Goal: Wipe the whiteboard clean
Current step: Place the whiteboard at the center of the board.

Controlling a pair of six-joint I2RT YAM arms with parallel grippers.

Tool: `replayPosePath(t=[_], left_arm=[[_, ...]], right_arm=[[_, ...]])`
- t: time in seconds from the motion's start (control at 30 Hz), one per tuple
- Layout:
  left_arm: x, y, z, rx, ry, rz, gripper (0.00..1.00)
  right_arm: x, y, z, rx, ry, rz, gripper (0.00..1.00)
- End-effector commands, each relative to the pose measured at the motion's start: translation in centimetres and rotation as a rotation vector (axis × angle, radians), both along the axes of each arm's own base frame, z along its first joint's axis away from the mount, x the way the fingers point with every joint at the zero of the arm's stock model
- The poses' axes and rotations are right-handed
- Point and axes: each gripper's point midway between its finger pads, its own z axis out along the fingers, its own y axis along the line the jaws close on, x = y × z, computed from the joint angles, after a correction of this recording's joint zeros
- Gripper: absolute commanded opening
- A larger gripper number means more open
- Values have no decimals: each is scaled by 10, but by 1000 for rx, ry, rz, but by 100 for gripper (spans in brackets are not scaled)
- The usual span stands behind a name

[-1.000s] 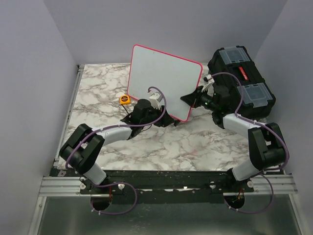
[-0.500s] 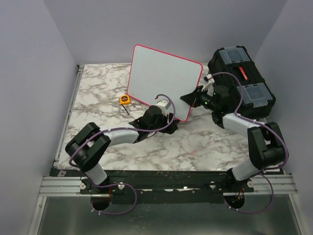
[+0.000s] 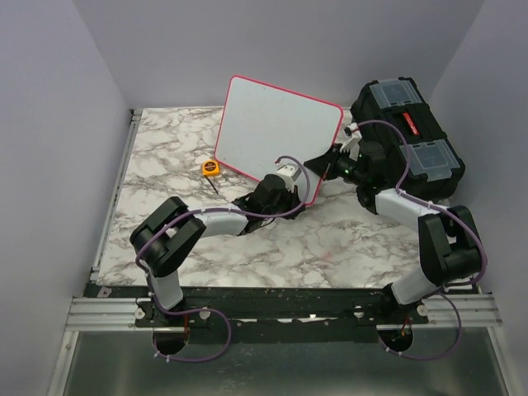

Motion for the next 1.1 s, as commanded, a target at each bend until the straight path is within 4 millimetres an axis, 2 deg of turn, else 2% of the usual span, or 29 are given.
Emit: replayPosePath(t=[0.0, 0.13, 0.27, 0.4, 0.5, 0.6, 0.67, 0.77, 0.83, 0.87, 0.93, 1.07], left_arm=[[0, 22, -24, 57, 44, 91, 0], [-2, 27, -32, 75, 56, 98, 0], [1, 31, -42, 107, 75, 116, 0], [9, 41, -55, 153, 95, 162, 0], [13, 46, -59, 162, 111, 185, 0], [14, 44, -62, 175, 123, 178, 0], [12, 41, -66, 176, 138, 161, 0], [9, 39, -70, 176, 147, 143, 0], [5, 35, -70, 168, 155, 118, 0], [5, 34, -70, 165, 156, 112, 0], [5, 34, -70, 167, 156, 112, 0], [7, 34, -72, 175, 161, 121, 0]], right_arm=[[21, -17, 28, -74, -108, -93, 0], [20, -21, 35, -104, -141, -93, 0], [19, -37, 46, -131, -172, -109, 0], [8, -46, 47, -177, -182, -82, 0], [-6, -43, 44, -192, -171, -35, 0], [-12, -36, 52, -72, -89, -13, 0], [-7, -31, 64, -2, -63, -21, 0], [13, -32, 83, 85, -30, -95, 0], [18, -26, 85, 137, 6, -80, 0], [19, -23, 82, 147, 24, -65, 0], [17, -13, 66, 55, 14, -58, 0], [11, -25, 32, -78, -16, -102, 0]])
